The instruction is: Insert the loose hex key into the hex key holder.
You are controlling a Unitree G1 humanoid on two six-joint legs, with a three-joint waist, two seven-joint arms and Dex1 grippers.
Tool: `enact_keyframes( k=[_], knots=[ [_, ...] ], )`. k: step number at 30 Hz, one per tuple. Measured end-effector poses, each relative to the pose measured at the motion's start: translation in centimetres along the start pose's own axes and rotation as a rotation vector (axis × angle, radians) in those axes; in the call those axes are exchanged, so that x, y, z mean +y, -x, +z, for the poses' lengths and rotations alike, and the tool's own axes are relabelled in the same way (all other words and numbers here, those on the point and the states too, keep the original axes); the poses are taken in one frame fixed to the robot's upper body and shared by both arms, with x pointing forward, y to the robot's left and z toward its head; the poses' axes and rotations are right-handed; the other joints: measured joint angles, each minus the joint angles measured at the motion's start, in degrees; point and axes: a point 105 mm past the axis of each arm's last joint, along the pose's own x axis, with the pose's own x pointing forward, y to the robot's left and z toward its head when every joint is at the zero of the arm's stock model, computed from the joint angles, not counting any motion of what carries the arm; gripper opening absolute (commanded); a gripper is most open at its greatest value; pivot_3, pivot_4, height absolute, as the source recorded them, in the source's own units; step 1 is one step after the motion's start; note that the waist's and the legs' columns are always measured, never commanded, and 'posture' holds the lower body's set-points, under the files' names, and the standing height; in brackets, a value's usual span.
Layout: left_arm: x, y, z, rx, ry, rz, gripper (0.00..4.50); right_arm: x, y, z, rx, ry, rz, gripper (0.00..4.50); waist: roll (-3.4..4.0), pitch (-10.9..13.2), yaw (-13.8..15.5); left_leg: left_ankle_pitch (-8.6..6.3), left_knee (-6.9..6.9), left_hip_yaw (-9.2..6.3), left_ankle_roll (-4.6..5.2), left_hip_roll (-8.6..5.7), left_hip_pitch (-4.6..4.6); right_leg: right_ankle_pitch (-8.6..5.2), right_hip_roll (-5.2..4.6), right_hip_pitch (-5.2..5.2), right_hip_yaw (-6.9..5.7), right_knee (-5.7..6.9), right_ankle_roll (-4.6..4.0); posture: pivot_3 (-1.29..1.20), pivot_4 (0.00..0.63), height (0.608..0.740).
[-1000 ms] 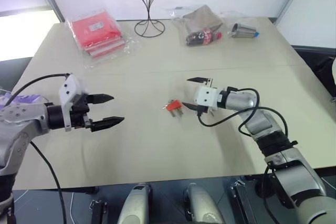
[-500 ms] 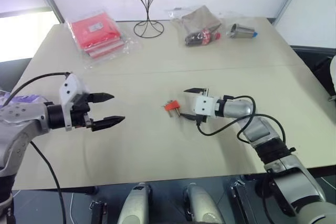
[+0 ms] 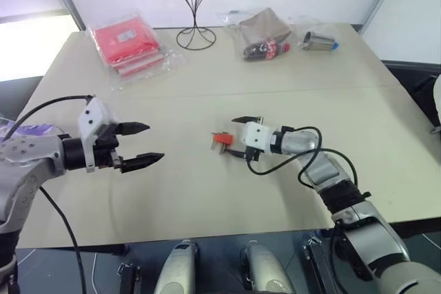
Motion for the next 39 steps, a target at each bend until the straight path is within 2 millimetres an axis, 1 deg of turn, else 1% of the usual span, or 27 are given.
enact_keyframes(
  k=[6,10,16,22,23,25,30,31,36,39],
  knots=[
    [0.0,0.0,-0.1,0.003,0.000,0.008,4.44,0.1,-0.1,-1.1,0.003,-0.161,0.010,4.50,-0.01,0.00,0.01,0.00,-0.04,0.00,0.00,0.00,0.31,-0.01,-0.01,0.30,0.00,-0.01,-0.01,0.00,0.150,0.740],
    [-0.1,-0.1,0.0,0.000,-0.011,0.013,4.44,0.3,-0.1,-1.7,0.012,-0.275,0.048,4.50,-0.03,-0.02,0.13,0.00,-0.04,-0.01,0.00,0.00,0.42,-0.02,-0.02,0.41,0.00,-0.02,-0.03,0.00,0.150,0.740],
    [0.0,-0.1,0.2,-0.007,-0.024,0.019,4.44,0.2,-0.4,-2.0,0.017,-0.344,0.099,4.50,-0.03,-0.03,0.01,0.00,-0.07,0.01,0.00,0.00,0.43,-0.02,-0.02,0.41,0.00,-0.04,-0.02,0.00,0.150,0.740],
    [0.1,-0.1,0.3,-0.008,-0.036,0.036,4.44,0.0,-0.7,-2.2,0.018,-0.350,0.133,4.50,-0.06,-0.06,-0.06,0.00,-0.07,0.01,0.00,0.00,0.46,-0.01,-0.02,0.44,0.00,-0.04,-0.02,0.00,0.150,0.740],
    [0.1,-0.1,0.3,-0.009,-0.038,0.037,4.48,-0.1,-0.7,-2.2,0.018,-0.350,0.136,4.25,-0.06,-0.06,-0.07,0.00,-0.07,0.00,0.00,0.00,0.48,-0.02,-0.02,0.45,0.00,-0.04,-0.03,0.00,0.150,0.740],
    [0.1,-0.1,0.4,-0.012,-0.044,0.039,4.50,0.0,-0.9,-2.2,0.015,-0.353,0.151,3.59,-0.07,-0.08,-0.09,0.00,-0.07,0.00,0.00,0.01,0.50,-0.02,-0.01,0.47,0.00,-0.03,-0.03,0.00,0.150,0.740],
    [0.0,-0.1,0.1,-0.007,-0.042,0.043,4.50,0.9,-1.6,-1.8,-0.009,-0.346,0.193,1.12,-0.11,-0.11,-0.68,0.01,-0.06,0.00,-0.02,0.05,0.72,-0.01,0.01,0.66,0.01,0.01,-0.13,0.00,0.150,0.740],
    [0.0,-0.1,0.1,-0.008,-0.043,0.044,4.50,0.8,-1.7,-1.8,-0.006,-0.347,0.194,1.04,-0.10,-0.12,-0.82,0.02,-0.06,-0.02,-0.04,0.05,0.75,-0.07,0.01,0.70,0.01,0.01,-0.25,0.00,0.150,0.740],
    [0.1,-0.1,0.0,-0.006,-0.042,0.050,4.50,0.8,-1.8,-1.8,-0.009,-0.324,0.189,1.04,-0.11,-0.13,-0.95,0.03,-0.08,-0.04,-0.05,0.04,0.93,-0.08,-0.01,0.90,0.00,0.00,-0.26,0.00,0.150,0.740],
    [0.5,-0.2,0.2,-0.033,-0.031,0.056,4.50,0.3,-1.8,-1.5,-0.003,-0.191,0.121,1.04,-0.10,-0.12,-0.97,0.03,-0.09,-0.06,-0.05,0.04,0.89,-0.08,-0.01,0.84,0.00,0.00,-0.26,0.00,0.150,0.740]
  ],
)
